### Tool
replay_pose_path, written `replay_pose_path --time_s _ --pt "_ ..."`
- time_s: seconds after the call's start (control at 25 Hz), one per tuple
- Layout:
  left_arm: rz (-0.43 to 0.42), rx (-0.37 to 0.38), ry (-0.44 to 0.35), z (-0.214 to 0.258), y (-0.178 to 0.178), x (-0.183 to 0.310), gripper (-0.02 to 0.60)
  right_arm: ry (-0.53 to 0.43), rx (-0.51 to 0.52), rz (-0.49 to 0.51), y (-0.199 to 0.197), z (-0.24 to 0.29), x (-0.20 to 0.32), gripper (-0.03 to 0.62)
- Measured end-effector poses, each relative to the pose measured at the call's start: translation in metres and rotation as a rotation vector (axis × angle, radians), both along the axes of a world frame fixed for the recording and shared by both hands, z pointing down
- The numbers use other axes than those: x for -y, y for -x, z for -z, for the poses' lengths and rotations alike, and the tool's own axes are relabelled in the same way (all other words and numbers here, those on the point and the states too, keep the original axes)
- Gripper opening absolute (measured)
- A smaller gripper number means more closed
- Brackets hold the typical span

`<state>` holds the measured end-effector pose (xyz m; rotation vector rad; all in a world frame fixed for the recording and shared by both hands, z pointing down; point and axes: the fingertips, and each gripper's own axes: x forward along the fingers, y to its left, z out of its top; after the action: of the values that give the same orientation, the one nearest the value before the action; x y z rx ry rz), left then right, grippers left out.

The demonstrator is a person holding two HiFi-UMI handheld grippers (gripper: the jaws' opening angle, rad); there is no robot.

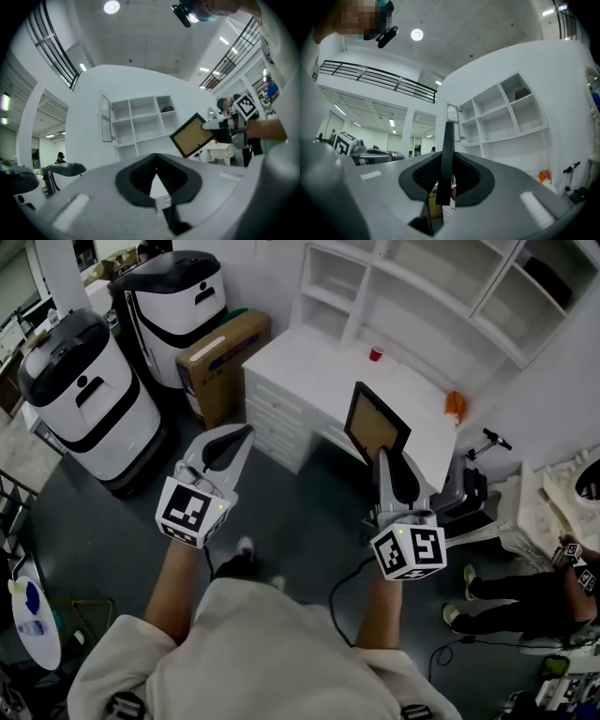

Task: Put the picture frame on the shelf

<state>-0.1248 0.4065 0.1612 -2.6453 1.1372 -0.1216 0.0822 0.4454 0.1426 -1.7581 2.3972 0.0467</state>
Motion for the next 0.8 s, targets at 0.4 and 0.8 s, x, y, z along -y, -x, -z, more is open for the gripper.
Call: replay_pose_path --time_s 0.4,0.8 --pt "0.006 0.008 -0.006 -0.002 -0.011 0.002 0.003 -0.021 0.004 0.028 -0.006 -0.001 0.002 0.074" --pt "-0.013 0.009 0.001 -0.010 -0.017 0.029 0.003 -0.008 0.005 0.021 -0.011 -0.010 0.029 0.074"
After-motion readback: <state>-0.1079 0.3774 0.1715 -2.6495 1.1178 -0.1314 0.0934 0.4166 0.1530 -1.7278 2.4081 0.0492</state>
